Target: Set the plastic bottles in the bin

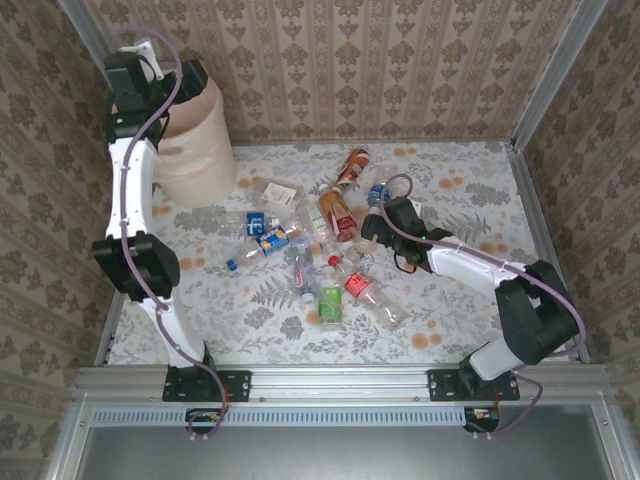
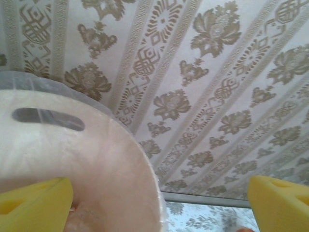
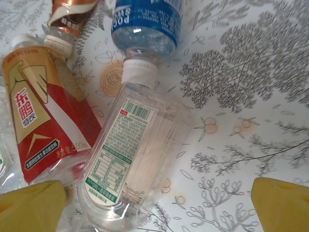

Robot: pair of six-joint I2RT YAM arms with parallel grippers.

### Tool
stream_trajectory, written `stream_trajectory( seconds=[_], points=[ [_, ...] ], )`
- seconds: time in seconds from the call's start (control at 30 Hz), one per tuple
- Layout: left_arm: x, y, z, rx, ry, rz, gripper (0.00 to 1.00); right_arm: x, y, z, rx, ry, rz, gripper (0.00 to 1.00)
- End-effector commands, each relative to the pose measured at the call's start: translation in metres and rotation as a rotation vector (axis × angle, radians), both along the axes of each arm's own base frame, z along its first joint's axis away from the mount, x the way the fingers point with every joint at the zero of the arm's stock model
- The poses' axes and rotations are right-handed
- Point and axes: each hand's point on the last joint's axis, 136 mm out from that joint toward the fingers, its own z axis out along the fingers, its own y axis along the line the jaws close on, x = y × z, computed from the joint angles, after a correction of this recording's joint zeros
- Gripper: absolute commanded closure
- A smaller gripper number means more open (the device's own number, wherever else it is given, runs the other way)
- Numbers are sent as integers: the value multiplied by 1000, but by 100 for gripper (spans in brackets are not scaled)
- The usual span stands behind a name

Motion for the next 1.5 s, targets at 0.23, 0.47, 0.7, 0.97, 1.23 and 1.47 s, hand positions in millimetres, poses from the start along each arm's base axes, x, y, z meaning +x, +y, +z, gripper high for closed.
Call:
stream_trajectory(
  seconds=[0.23,0.47,0.7,0.97,1.23,1.47],
  points=[
    [-57,-19,28,-110,-70,-67,0,12,46,-16,92,47,-54,2],
    [-86,-26,11,-186,-41,-54,0,-7,55,-28,22,86,-64,2],
    [-121,-55,-23,-170,24,-72,0,-13,61,-45,30,122,-53,3],
    [-146,-58,-48,-161,75,-26,0,-10,50,-56,-72,160,-63,7],
    [-150,-54,-56,-116,106,-2,0,-11,15,-66,-119,175,-90,14],
    [-149,-53,-59,-109,114,5,0,-18,-13,-66,-125,182,-84,18]
  ],
)
